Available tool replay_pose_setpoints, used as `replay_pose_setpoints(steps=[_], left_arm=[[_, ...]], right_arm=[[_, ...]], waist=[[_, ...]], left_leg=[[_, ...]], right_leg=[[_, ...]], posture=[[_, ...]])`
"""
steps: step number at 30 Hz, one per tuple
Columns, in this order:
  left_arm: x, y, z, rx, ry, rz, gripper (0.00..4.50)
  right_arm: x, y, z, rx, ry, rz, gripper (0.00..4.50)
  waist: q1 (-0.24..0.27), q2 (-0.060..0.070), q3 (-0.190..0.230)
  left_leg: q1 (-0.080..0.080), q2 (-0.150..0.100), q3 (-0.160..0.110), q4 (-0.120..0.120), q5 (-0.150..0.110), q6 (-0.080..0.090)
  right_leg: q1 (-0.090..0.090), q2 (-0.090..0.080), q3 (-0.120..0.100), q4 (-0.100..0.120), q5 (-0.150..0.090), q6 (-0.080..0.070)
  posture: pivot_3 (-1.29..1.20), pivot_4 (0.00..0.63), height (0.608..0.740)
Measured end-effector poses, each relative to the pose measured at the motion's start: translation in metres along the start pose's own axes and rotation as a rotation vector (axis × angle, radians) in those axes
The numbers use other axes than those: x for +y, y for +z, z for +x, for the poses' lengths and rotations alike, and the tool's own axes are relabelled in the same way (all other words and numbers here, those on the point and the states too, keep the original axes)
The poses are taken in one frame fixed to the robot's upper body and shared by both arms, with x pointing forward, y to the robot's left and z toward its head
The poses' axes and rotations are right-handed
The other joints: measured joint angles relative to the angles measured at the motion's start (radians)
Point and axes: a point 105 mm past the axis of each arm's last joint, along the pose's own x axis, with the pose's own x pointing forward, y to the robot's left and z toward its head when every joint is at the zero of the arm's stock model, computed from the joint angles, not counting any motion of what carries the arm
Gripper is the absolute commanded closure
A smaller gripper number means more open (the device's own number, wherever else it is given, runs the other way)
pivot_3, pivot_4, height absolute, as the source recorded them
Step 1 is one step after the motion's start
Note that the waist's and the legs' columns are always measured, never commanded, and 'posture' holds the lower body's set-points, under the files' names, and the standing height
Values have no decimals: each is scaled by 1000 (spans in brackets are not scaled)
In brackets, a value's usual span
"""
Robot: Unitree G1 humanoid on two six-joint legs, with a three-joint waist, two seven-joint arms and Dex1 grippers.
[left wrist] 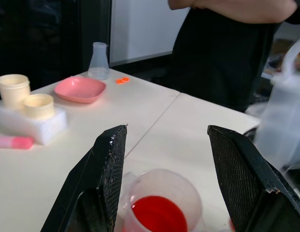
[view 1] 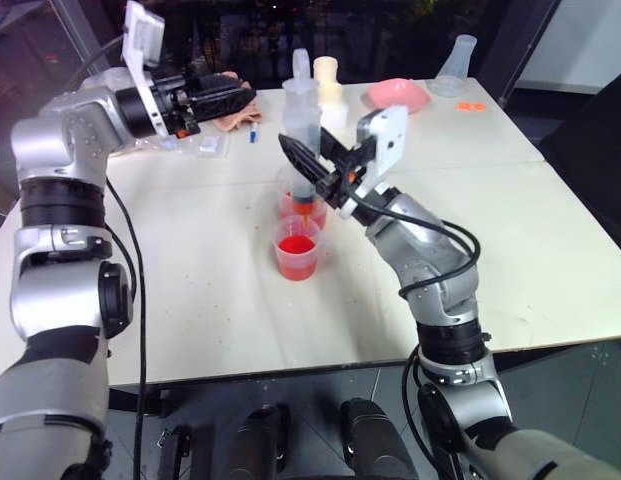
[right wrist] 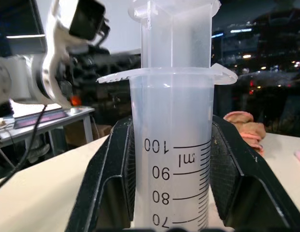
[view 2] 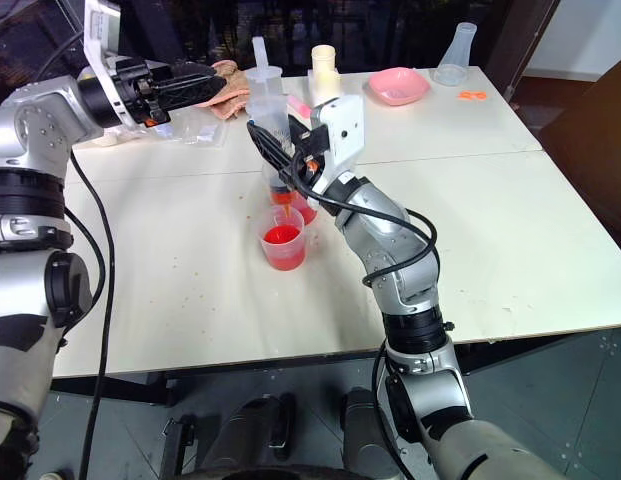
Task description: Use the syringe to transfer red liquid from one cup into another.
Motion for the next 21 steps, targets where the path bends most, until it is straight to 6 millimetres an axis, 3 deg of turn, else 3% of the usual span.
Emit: replay_pose_setpoints(steps=[11,21], left_arm=[[-24,18,5,-17,-88,15,1691],[-25,7,4,-3,-111,-14,1691]], right_arm=[[-2,-19,-4,8,-16,-57,3092],[3,-18,-2,-6,3,-54,3092]], waist=[[-1,0,0],[1,0,0]], left_leg=[[0,0,0,0,0,0],[0,0,0,0,0,0]], right_leg=[[0,0,0,0,0,0],[0,0,0,0,0,0]], posture=[[0,150,740],[0,150,740]])
